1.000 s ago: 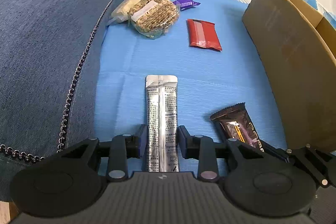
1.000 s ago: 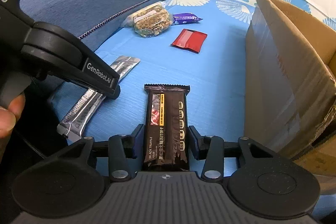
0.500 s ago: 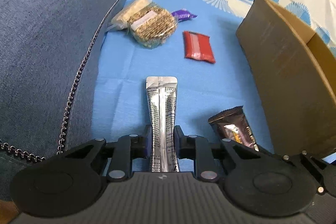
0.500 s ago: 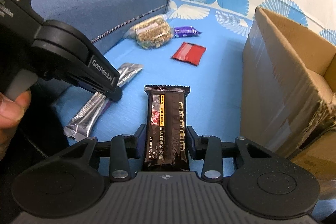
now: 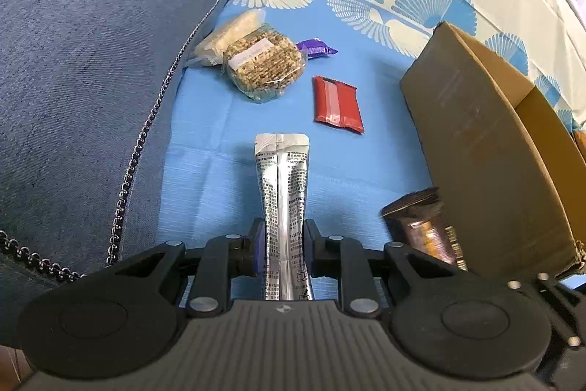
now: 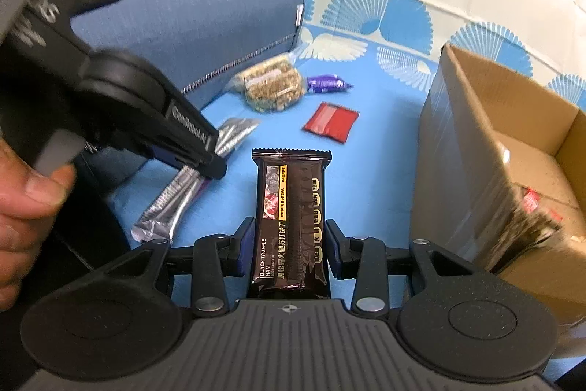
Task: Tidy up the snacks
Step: 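Lift the silver packet with the left gripper while the right lifts the chocolate bar, then carry both snacks over the box and open both grippers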
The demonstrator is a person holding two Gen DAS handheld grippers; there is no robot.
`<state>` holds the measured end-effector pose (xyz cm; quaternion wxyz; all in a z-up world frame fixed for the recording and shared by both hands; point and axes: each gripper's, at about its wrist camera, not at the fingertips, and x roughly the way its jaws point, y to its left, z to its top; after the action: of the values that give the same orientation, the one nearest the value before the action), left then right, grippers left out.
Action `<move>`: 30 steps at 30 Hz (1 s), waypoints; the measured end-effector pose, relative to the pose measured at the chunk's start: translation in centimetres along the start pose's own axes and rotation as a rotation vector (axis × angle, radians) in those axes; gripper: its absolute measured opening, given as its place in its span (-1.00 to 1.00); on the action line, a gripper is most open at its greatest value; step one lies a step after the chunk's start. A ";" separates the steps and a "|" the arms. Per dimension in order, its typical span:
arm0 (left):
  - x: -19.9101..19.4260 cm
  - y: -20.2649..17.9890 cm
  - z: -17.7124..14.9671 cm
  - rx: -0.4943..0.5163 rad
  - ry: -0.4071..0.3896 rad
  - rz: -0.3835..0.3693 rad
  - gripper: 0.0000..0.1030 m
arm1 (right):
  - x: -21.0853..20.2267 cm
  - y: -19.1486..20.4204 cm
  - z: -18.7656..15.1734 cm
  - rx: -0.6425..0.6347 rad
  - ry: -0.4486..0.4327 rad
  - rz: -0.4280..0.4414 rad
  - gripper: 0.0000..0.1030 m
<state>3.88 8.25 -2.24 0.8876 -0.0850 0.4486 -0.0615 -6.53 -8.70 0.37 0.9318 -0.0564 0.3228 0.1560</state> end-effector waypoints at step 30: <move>-1.0 -0.6 0.2 0.015 -0.058 0.014 -0.55 | -12.4 -18.8 7.5 0.125 -0.355 -0.206 -0.21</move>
<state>3.43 7.87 -1.20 0.9013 -0.0768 0.4226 -0.0561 -5.22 -28.08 14.06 0.9868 -0.0026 0.1551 0.0472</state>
